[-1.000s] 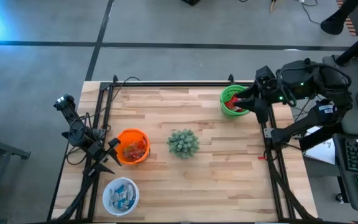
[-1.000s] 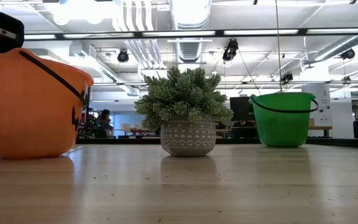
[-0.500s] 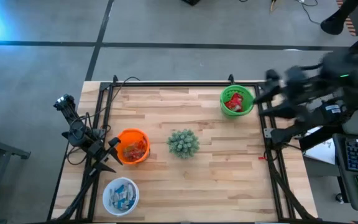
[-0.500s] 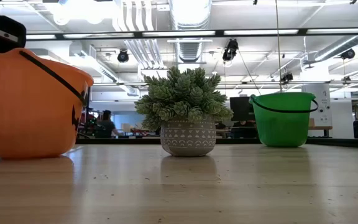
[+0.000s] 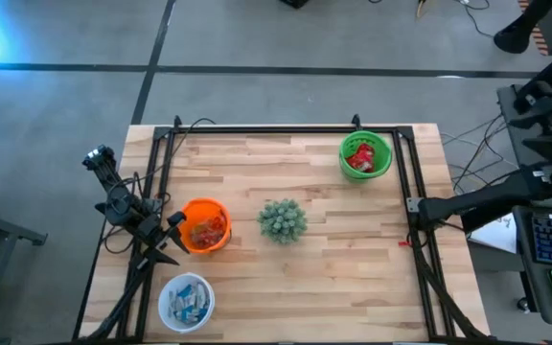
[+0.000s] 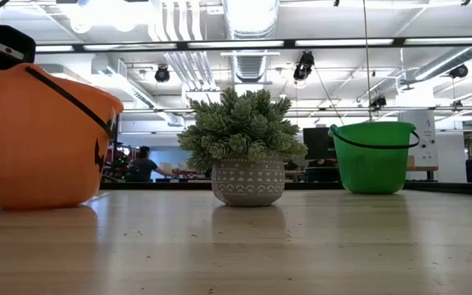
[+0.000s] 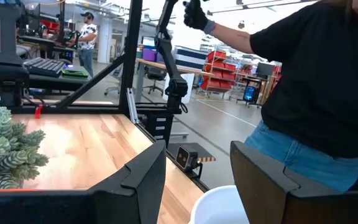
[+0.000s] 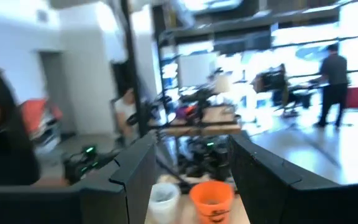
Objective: Sort candy
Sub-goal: Return to Home Position
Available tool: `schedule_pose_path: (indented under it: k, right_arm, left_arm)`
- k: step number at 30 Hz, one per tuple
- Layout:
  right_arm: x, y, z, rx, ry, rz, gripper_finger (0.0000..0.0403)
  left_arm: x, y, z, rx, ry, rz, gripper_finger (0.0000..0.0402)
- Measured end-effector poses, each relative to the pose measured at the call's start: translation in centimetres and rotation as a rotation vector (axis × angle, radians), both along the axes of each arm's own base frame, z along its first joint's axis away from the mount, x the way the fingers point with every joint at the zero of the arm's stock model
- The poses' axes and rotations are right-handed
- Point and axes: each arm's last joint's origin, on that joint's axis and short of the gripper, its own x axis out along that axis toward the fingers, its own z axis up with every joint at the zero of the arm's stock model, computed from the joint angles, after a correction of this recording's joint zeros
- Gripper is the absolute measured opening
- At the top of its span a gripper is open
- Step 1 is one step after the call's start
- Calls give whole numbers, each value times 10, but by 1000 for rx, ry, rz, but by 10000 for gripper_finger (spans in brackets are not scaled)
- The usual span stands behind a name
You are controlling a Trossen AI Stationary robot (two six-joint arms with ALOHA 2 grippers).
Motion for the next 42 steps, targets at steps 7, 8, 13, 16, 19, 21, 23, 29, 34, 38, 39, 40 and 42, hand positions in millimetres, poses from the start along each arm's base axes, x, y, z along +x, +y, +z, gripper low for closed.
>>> schedule_pose_path:
  k: [7,8,13,16,19,21,23,29,34,38,39,40,42]
  right_arm:
    - [-64,-9,-39,78,-106,-83,189]
    - [-73,-10,-45,82,-133,-83,189]
    - [-102,-12,-77,86,-217,-82,189]
    - [-114,-13,-99,93,-264,-82,189]
    - [-117,-14,-119,84,-315,-91,189]
    - [-112,-13,-134,85,-325,-93,189]
    - [-105,-13,-146,90,-331,-98,189]
    - [-61,-9,-162,122,-216,-109,189]
    - [-21,-5,-169,113,-165,-111,189]
    - [5,-3,-181,113,-166,-103,189]
    - [10,-2,-184,115,-171,-100,189]
    - [17,-2,-187,115,-173,-100,189]
    - [34,0,-200,107,-130,-103,189]
  left_arm:
    - [0,0,0,-60,38,-8,162]
    - [0,0,0,-76,48,-10,162]
    - [0,0,0,-131,82,-17,162]
    - [0,0,0,-132,84,-16,162]
    - [0,0,0,-133,83,-14,162]
    - [0,0,0,-135,85,-15,162]
    - [0,0,0,-143,89,-15,162]
    - [0,0,1,-159,98,-17,162]
    - [0,0,0,-149,94,-16,162]
    - [0,0,0,-148,93,-17,162]
    - [0,0,0,-148,93,-17,162]
    - [0,0,1,-148,93,-17,162]
    - [0,0,0,-148,93,-17,162]
